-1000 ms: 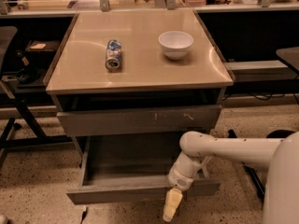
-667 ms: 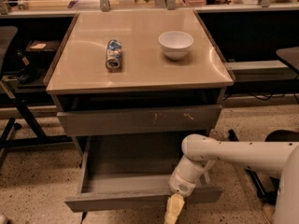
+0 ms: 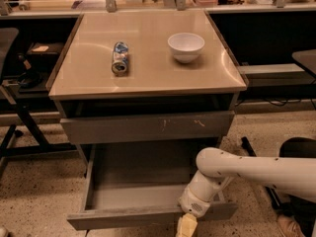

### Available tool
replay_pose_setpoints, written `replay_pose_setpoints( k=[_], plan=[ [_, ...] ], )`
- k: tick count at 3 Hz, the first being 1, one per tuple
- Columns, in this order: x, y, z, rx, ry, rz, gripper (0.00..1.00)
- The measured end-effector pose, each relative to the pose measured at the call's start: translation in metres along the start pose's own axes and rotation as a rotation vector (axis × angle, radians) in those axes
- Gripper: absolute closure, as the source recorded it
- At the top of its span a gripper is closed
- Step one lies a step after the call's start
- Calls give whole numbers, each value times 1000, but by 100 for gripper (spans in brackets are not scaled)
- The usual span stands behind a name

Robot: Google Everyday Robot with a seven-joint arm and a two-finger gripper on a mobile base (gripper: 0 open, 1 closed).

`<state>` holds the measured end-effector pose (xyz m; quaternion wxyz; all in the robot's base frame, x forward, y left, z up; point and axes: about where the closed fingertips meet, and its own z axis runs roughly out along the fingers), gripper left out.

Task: Open middle drawer

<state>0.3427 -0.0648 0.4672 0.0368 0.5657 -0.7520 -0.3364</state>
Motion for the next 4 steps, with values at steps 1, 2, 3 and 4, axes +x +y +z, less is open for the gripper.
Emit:
replay_pose_setpoints(
  k=[1,2,3,4],
  plan=[
    [0,0,0,0,0,0,0],
    [1,-9,5,-18,14,-6,0],
    [0,-8,2,-18,14,-6,0],
    [4,5,9,-49,22,-12,0]
  ],
)
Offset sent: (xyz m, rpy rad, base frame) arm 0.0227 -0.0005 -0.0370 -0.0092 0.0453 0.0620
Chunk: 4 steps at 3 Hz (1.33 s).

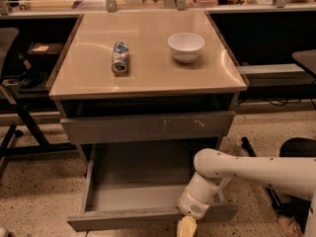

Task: Open middle drawer

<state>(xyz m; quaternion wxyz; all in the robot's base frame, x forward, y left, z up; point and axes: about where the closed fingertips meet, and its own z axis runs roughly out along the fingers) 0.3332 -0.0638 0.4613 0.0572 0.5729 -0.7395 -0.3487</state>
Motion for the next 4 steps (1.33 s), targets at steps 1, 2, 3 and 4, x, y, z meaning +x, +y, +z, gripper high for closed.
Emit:
replay_pose_setpoints(
  k=[1,2,3,4],
  plan=[
    [5,17,7,-30,9,2,0],
    [18,53,10,-45,-14,34,0],
    [16,52,11,-45,-14,34,0],
    [14,52,8,-37,-21,19,0]
  ],
)
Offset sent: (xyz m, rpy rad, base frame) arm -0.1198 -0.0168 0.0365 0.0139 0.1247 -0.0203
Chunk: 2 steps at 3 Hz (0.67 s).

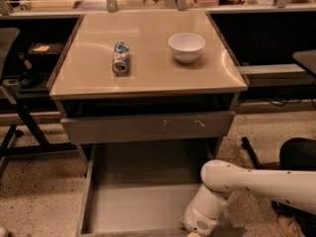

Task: Open middle drawer

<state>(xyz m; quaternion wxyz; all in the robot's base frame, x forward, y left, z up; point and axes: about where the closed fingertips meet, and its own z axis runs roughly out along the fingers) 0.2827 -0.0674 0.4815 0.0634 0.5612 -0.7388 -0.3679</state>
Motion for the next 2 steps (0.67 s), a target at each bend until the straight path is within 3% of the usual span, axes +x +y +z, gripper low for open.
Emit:
replay_pose_setpoints(
  k=[1,2],
  plan=[
    [-2,6,-11,27,-12,6,0],
    [-1,58,-50,112,-72,78,0]
  ],
)
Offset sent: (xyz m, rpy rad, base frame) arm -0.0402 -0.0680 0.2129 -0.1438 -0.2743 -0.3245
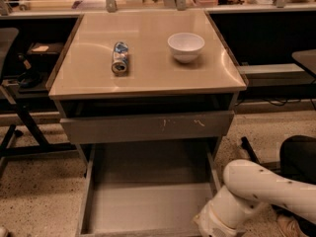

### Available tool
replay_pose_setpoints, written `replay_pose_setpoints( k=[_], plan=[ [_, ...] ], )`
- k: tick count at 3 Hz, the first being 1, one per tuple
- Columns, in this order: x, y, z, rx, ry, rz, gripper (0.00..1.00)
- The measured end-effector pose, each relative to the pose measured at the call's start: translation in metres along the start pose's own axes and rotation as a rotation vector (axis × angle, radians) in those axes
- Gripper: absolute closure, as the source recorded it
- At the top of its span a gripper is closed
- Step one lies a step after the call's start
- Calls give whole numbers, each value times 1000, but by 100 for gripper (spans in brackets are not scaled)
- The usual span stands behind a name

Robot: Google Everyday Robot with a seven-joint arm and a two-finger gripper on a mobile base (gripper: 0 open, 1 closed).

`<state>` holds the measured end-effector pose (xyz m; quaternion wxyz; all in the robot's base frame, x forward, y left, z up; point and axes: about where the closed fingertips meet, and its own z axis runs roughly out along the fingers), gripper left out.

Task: Open middle drawer

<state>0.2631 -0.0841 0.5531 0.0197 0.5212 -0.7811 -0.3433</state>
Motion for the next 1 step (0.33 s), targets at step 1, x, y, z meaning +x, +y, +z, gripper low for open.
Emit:
replay_pose_setpoints(
  k=[1],
  plan=[
    [6,7,-29,94,-15,27,0]
  ],
)
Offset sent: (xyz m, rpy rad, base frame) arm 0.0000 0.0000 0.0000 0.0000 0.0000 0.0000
